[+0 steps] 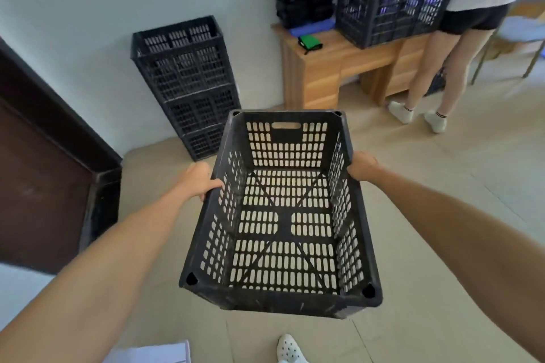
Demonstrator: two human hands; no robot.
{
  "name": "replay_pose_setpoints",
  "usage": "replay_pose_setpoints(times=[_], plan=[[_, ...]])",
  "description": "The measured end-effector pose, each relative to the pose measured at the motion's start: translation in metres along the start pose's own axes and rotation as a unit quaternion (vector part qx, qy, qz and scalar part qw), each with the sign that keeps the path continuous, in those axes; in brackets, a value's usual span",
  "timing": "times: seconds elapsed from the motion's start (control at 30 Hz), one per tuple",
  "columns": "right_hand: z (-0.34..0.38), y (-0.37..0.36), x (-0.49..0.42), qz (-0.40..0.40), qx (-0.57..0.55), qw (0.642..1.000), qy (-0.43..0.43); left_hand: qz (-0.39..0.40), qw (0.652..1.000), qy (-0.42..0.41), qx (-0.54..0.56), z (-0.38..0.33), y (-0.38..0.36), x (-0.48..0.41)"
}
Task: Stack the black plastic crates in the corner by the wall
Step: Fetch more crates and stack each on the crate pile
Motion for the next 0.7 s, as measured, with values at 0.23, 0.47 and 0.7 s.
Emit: replay_pose_setpoints(times=[0.23,0.47,0.7], plan=[[0.166,-0.007,-0.108,-0.001,0.005,0.997,0.079,-0.073,0.993,0.092,-0.018,0.13,0.085,-0.068],[0.327,0.024,-0.219,-0.026,0.011,0.986,0.162,-0.138,0.978,0.15,-0.046,0.215,0.174,-0.176],[0.474,0.061,-0.343,-0.033,-0.05,0.972,0.227,-0.164,0.961,0.202,-0.093,0.294,0.27,-0.298]])
Point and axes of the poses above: each hand's wrist, its own x-axis away from the middle knuckle, its own y-axis out of the back of the hand, z = x × y, the point moved 3 cm from there along -x, towards the middle knuckle, and after that the axes turned 14 degrees about -x, right-handed, at the moved point
